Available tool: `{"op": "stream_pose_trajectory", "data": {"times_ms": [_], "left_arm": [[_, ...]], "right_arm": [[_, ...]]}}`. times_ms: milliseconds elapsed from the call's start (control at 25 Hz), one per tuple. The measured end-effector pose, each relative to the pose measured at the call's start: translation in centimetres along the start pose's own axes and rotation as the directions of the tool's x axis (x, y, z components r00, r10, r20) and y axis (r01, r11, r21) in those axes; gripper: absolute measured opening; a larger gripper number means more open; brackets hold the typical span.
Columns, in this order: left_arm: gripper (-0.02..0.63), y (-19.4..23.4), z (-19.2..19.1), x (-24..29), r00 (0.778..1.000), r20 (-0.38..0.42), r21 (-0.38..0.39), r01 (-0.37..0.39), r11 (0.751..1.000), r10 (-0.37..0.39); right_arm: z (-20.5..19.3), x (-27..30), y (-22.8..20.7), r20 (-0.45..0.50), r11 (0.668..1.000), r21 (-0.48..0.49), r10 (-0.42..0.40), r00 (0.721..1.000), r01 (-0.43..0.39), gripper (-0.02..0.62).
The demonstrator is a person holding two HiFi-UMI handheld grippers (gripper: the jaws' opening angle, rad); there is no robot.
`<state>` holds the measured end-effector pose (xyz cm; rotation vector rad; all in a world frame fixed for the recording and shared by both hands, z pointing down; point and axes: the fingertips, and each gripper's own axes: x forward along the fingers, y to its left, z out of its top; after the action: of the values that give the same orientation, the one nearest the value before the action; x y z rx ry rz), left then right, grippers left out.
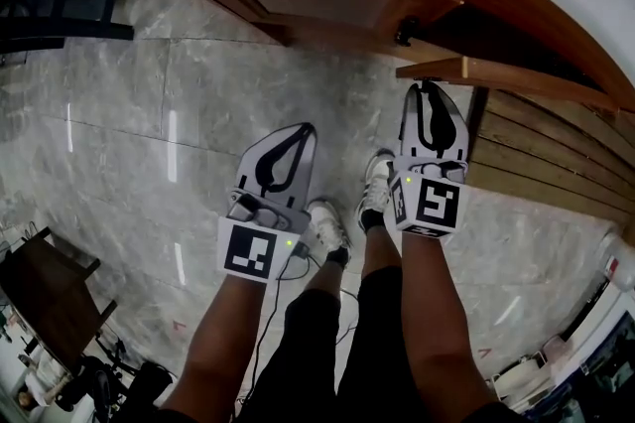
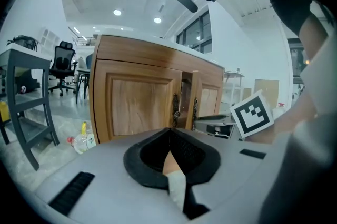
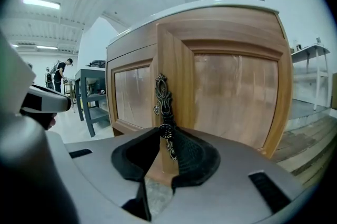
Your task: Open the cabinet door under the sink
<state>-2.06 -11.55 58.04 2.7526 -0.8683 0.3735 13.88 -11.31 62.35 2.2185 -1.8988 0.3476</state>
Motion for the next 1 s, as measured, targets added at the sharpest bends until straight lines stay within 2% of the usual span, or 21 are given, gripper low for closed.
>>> {"op": "stream_pose_trajectory", "data": {"times_ms": [400,640,1000], "left_arm": [[0.023,-2.1,-1.4,-3.7,1.000,0.014,0.002,0.024,1.000,-0.024],[0.023,-4.2,-2.1,-4.3,1.000,0.012,-0.001,0.027,1.000,-0.027],[0.023,-8.5,-1.9,-3.7,0.999,0.026,-0.004,-0.046,0.999,0.046]], "right_arm": [[-1.3,-4.3,0.3,-0.012,0.998,-0.006,0.069,0.998,-0.069,0.091],[-2.1,-6.9,0.1,-0.025,0.988,-0.029,0.154,0.988,-0.154,0.091],[-3.1,-10.8,-0.8,-0.036,0.949,-0.083,0.301,0.953,-0.303,0.091]]}}
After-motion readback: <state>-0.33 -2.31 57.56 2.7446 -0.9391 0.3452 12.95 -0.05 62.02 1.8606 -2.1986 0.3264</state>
